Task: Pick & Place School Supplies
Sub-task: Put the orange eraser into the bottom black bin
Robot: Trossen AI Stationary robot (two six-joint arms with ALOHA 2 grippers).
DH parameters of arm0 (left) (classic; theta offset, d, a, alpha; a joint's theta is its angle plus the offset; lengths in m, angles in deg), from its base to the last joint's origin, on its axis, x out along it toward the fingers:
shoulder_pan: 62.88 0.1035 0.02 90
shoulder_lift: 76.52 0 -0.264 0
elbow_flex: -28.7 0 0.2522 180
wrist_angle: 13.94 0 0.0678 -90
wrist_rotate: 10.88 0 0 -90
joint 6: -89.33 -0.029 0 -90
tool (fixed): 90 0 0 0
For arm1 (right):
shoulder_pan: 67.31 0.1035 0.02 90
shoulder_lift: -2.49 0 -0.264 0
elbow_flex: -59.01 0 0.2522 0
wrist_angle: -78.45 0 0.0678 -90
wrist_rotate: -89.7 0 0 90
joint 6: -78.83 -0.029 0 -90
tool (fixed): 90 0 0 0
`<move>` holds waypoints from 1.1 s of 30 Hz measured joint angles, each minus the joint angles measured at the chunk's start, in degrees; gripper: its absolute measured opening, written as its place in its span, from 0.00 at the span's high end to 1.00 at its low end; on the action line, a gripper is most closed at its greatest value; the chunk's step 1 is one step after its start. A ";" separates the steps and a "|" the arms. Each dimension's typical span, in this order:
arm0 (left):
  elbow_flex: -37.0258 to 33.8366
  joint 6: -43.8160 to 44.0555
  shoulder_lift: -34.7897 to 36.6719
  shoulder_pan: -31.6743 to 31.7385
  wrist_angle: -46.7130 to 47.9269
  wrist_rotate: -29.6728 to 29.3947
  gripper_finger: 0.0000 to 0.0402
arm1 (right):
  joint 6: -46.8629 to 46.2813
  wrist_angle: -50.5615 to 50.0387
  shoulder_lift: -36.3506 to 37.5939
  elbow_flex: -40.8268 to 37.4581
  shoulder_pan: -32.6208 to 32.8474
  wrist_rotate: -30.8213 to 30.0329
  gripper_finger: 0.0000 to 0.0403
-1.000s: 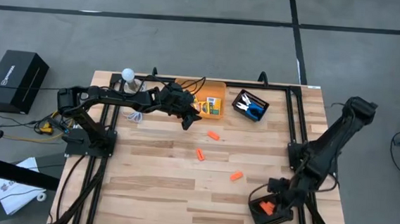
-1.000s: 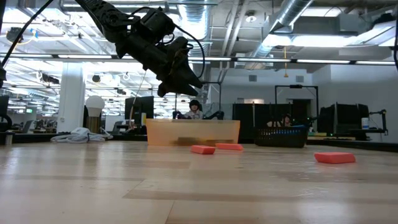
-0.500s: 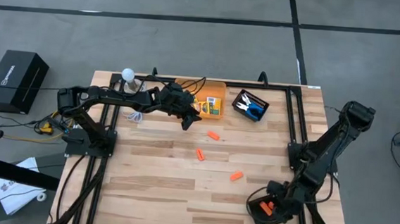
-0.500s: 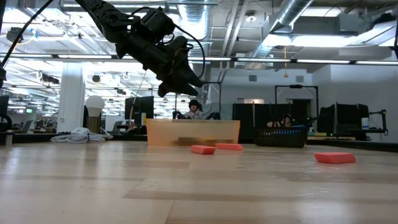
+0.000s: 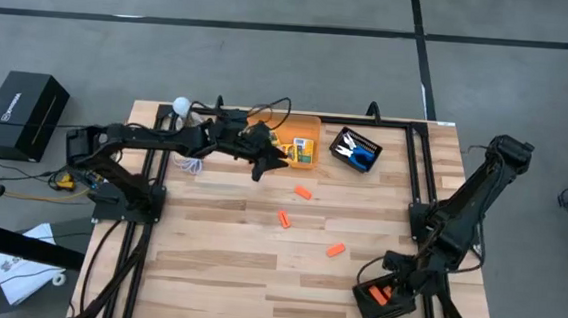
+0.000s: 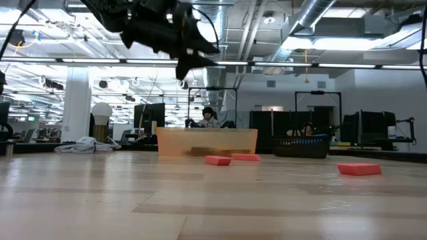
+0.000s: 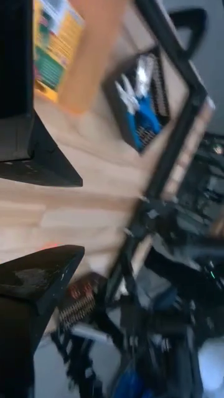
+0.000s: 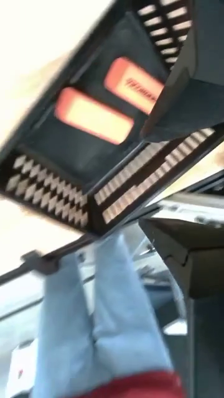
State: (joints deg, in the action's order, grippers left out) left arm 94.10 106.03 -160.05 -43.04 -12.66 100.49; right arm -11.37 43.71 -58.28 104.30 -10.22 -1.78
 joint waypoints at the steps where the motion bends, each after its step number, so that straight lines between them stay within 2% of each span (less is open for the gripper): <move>1: 0.07 0.01 0.58 -0.31 -0.15 0.95 0.60 | 0.02 0.04 0.95 0.02 -0.28 -1.66 0.52; 6: 0.87 1.50 1.01 -4.42 0.73 5.35 0.61 | 2.63 0.10 6.94 0.02 -3.92 -11.70 0.60; 9: 2.18 1.58 -0.70 -8.13 0.29 5.56 0.64 | 6.14 0.98 11.14 0.02 -7.43 -19.16 0.64; 13: 3.24 1.55 -3.90 -11.03 0.49 3.54 0.78 | 13.81 3.86 16.37 0.02 -12.03 -29.76 0.73; 18: 3.39 1.60 -6.83 -11.57 0.72 2.16 0.98 | 28.63 12.51 20.49 0.02 -16.96 -39.23 0.93; 20: 3.30 1.57 -7.38 -11.54 0.33 2.14 0.98 | 35.21 17.20 21.25 0.02 -18.72 -41.15 0.98; 24: 1.28 1.80 -8.11 -11.64 1.71 1.90 0.99 | 45.27 25.04 21.88 0.02 -22.51 -42.14 0.96; 28: -1.42 1.36 -9.14 -13.16 6.64 -5.52 1.00 | 51.60 29.42 21.85 0.02 -25.48 -42.07 0.99; 33: -3.28 1.17 -10.49 -14.49 5.83 -9.43 1.00 | 54.70 30.17 21.85 0.02 -27.54 -41.17 1.00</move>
State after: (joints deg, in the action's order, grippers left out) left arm 90.82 107.20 -170.54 -57.53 -6.83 91.06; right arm 43.33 73.87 -36.43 104.33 -37.76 -42.95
